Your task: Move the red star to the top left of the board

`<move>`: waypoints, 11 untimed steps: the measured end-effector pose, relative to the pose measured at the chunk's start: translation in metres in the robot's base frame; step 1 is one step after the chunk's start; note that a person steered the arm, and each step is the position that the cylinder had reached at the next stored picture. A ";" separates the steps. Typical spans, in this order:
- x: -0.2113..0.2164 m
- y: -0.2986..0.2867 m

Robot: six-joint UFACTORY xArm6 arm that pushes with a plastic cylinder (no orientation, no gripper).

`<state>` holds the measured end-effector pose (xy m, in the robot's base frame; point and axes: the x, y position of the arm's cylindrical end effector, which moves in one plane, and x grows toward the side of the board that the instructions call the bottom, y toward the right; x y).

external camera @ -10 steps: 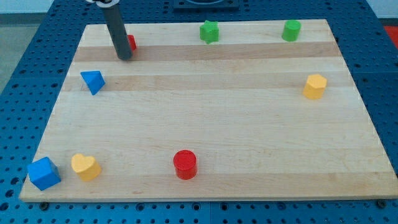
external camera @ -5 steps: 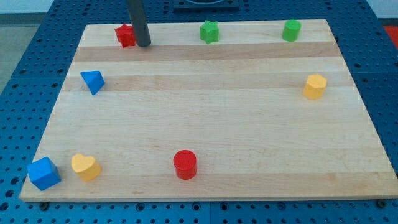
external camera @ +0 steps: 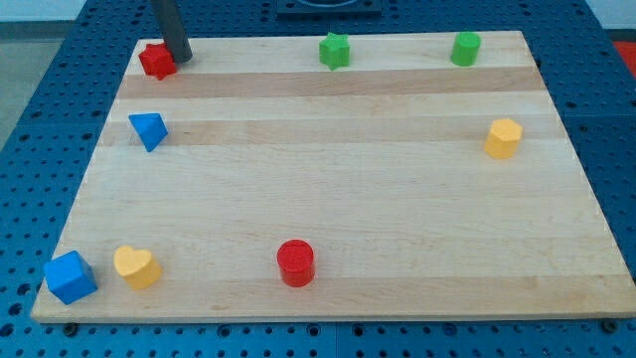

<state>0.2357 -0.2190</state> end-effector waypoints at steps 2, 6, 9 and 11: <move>0.055 -0.012; 0.039 -0.068; 0.029 -0.052; 0.029 -0.047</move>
<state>0.2651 -0.2665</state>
